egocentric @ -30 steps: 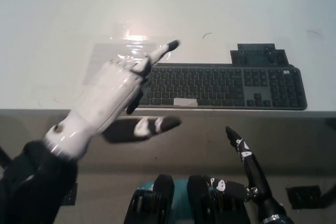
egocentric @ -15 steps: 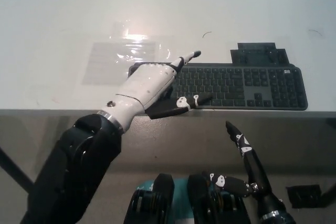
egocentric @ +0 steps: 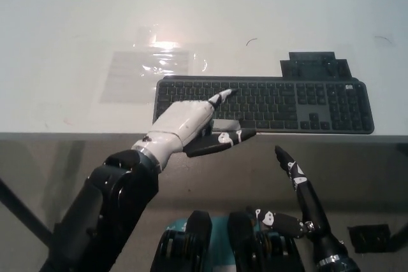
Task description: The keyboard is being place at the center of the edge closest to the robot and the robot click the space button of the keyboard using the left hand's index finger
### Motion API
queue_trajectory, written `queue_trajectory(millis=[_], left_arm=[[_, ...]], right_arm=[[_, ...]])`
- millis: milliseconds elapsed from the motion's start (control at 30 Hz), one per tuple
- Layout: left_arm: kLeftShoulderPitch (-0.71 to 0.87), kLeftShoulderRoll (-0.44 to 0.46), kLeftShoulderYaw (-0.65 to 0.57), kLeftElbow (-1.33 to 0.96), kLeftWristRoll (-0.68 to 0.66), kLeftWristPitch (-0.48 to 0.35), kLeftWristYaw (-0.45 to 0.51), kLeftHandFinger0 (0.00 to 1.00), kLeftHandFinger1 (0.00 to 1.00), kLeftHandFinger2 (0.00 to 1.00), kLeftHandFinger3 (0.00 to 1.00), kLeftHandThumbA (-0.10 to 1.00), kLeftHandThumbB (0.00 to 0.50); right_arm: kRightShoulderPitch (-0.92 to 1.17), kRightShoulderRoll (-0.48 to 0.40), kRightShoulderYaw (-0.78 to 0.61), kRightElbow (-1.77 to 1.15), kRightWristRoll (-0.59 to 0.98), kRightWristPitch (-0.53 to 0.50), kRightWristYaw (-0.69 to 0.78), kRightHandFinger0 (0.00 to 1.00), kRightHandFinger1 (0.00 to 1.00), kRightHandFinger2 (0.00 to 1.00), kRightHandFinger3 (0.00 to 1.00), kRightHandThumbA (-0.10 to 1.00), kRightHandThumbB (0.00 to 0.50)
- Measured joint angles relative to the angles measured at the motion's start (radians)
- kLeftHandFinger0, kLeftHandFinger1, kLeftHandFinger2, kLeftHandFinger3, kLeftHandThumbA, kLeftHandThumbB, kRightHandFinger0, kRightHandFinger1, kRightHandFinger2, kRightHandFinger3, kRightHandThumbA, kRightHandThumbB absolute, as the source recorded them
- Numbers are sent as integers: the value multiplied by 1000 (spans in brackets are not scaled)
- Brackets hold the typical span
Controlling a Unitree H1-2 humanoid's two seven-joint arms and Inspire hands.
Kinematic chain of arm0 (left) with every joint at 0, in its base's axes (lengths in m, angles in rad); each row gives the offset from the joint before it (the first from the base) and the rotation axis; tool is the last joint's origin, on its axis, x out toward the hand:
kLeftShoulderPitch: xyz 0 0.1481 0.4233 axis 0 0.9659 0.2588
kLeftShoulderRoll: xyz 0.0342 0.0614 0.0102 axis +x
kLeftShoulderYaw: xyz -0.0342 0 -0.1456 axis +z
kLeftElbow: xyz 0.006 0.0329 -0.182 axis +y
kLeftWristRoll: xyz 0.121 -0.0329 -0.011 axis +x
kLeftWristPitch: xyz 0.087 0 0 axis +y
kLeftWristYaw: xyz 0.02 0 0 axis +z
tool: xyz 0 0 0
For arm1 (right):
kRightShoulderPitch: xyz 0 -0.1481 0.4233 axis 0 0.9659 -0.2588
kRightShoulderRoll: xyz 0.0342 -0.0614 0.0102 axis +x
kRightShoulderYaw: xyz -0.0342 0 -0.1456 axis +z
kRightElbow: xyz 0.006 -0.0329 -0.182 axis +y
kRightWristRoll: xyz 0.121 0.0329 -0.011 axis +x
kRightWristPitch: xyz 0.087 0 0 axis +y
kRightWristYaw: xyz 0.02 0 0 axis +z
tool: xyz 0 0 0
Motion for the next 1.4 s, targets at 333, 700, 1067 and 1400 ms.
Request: queue_trajectory(millis=[333,700,1067,1400], left_arm=[[5,0,-12,100,22,1,8,54,315,317,1000,1000,372],[-3,-7,-30,232,37,-8,46,110,340,354,1000,1000,393],[-25,-38,-71,369,38,-54,158,4,84,144,1000,1000,373],[19,-43,-106,363,40,-80,280,0,50,1,1000,1000,383]], right_arm=[[-1,0,-3,0,0,0,0,1000,1000,1000,1000,1000,353],[-1,0,-9,-1,0,-1,0,1000,1000,1000,1000,1000,335],[-13,0,-11,-1,0,-1,0,1000,1000,1000,1000,1000,341],[-18,-1,-15,0,0,-1,0,1000,1000,1000,1000,1000,348]])
